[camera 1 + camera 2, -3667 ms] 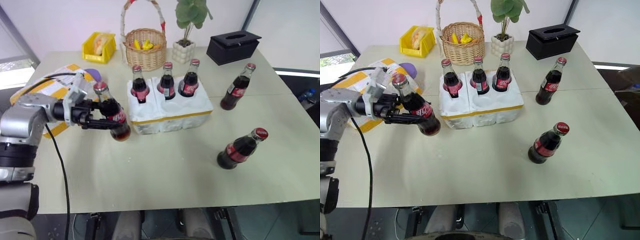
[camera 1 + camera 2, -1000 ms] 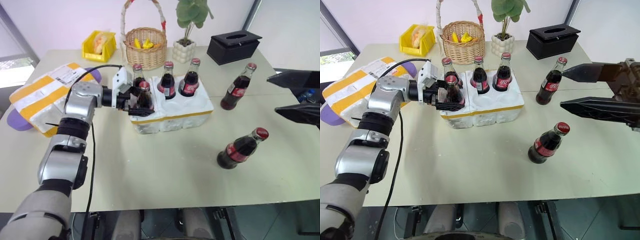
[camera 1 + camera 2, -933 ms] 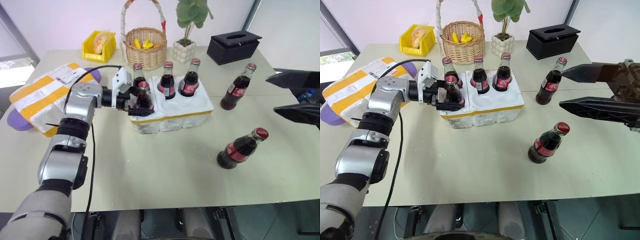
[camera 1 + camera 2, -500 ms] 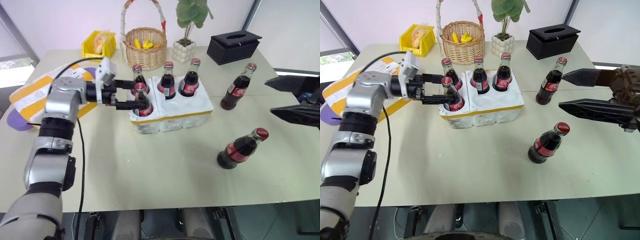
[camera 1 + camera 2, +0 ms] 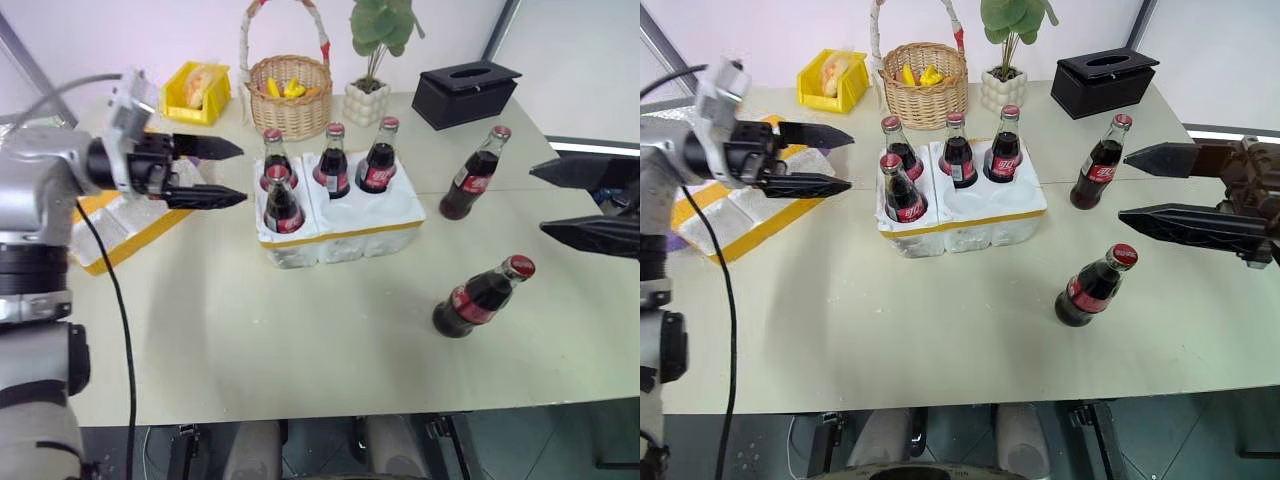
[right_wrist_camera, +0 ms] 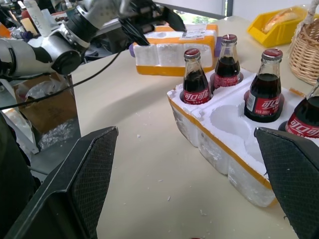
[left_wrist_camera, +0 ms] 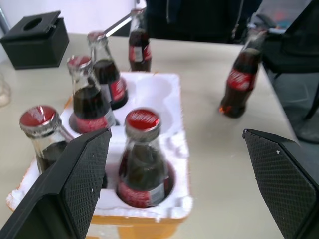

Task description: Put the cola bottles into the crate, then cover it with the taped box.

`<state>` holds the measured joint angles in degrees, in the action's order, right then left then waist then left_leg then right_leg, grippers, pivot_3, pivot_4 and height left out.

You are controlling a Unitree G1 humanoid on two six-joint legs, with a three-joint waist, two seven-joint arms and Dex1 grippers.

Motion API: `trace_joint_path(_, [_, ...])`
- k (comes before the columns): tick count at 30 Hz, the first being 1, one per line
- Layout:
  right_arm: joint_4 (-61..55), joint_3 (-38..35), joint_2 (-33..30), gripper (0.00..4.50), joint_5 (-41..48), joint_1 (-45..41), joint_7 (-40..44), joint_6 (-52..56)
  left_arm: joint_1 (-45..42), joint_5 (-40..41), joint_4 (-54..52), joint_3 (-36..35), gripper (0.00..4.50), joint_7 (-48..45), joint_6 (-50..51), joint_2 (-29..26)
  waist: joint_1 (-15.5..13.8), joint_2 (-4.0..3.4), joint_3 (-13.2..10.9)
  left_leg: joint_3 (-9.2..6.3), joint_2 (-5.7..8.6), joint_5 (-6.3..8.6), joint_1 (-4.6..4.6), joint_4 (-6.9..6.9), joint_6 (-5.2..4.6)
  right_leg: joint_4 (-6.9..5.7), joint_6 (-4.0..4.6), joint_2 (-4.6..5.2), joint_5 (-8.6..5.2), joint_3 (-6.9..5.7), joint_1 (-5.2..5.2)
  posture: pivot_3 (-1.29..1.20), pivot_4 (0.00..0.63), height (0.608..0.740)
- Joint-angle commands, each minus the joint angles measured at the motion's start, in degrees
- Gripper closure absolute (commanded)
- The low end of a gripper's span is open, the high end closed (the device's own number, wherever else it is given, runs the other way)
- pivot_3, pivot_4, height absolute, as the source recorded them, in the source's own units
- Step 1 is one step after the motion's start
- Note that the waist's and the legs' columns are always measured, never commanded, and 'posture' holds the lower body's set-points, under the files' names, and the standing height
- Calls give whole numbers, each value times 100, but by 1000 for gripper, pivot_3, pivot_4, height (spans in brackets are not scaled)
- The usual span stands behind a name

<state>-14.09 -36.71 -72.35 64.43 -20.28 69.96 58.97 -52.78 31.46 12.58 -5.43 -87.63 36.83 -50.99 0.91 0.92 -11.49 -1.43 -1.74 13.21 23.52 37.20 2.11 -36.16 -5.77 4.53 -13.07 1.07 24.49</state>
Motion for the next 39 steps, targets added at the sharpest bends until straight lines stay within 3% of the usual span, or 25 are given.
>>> trace_joint_path(1, [5, -180, -28, 0, 31, -48, 37, -94, -459, 523, -137, -302, 66, -195, 498, -276, 0, 1, 0, 0, 0, 0, 0, 1, 0, 0, 0, 0, 0, 0, -1, 0, 150, 740])
trace_joint_path(9, [-12, -542, -41, 0, 37, -7, -203, 1, -1049, 993, -51, -200, 66, -275, 1028, -132, -8, -1, 0, 0, 1, 0, -2, 0, 0, -1, -4, 0, -3, 0, -3, 0, 150, 740])
trace_joint_path(17, [-15, -1974, 27, 0, -17, 490, -745, 592, -874, 1134, -176, 311, 66, -487, 912, 361, -19, 0, 0, 2, 1, 0, -1, 1, 0, 0, 0, 0, 0, 2, -4, 0, 150, 740])
trace_joint_path(23, [-889, -3808, 571, 0, -225, 1964, -609, 1312, -825, 1347, -147, 1062, 66, -487, 441, 596, -30, 7, 4, 0, 1, 0, -1, -1, 0, 2, -1, -3, 0, 2, -7, 0, 150, 740])
trace_joint_path(28, [-1848, -4665, 1688, 0, -208, 3499, -585, 1157, -739, 1525, -196, 1638, 66, -487, 39, 454, -15, 8, 5, -2, 1, 0, -5, -1, 0, 3, -7, -3, -5, 3, -11, 0, 150, 740])
trace_joint_path(34, [-2683, -4187, 3073, 0, -287, 4523, -1131, 332, -752, 1614, -141, 1930, 66, -487, -196, 406, -7, 12, 11, -6, -4, 0, -15, 6, 0, 1, -13, -8, -8, 4, -17, 0, 150, 740])
trace_joint_path(39, [-3073, -2924, 3911, 0, -1011, 4926, -1629, -681, -742, 1499, -36, 1956, 66, -487, -407, 492, -8, 14, 11, -5, -4, 0, -14, 10, 0, 5, -8, -5, -5, 5, -20, 0, 150, 740])
